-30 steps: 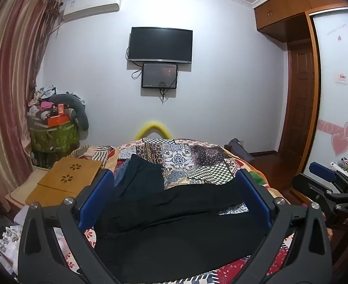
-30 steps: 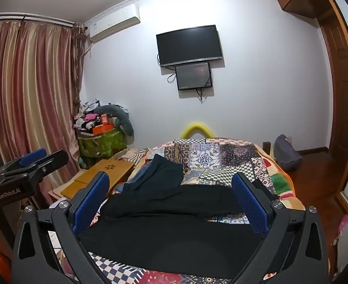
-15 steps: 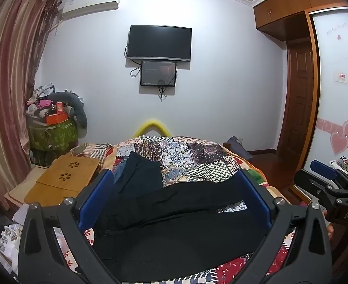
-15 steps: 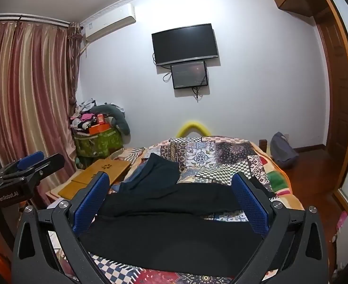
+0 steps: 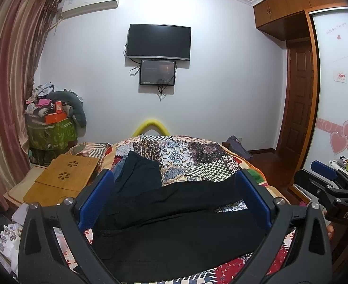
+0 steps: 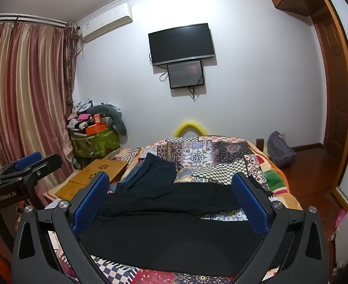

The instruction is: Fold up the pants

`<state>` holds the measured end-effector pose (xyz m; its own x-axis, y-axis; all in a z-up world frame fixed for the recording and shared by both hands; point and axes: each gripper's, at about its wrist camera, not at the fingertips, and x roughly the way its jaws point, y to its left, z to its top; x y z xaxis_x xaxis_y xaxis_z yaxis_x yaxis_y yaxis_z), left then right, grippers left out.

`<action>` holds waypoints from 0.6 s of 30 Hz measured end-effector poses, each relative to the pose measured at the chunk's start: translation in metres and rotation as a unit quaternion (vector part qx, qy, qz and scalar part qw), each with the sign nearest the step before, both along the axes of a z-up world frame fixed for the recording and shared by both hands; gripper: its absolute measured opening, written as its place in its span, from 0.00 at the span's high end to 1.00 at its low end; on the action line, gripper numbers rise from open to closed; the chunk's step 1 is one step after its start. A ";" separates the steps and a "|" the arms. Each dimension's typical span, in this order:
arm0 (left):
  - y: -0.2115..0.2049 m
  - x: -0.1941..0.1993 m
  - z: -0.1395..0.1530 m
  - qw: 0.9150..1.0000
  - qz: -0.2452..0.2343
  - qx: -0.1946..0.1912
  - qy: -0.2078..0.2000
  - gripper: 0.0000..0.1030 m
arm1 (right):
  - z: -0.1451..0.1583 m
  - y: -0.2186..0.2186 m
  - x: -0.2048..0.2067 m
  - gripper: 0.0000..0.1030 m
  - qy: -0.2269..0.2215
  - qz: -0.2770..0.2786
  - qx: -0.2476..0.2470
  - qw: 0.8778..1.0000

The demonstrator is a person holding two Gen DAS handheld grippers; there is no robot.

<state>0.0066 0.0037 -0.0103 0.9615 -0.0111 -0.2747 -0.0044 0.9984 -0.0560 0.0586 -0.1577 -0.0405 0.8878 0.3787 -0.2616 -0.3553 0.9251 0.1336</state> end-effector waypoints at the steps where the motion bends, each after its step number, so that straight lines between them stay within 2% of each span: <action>1: -0.001 0.000 0.000 1.000 0.000 0.000 0.000 0.00 | 0.000 0.000 0.000 0.00 0.000 0.000 0.000 1.000; 18: 0.000 0.001 0.000 1.000 -0.001 -0.003 0.002 0.00 | 0.000 -0.001 0.001 0.00 0.000 0.000 -0.001 1.000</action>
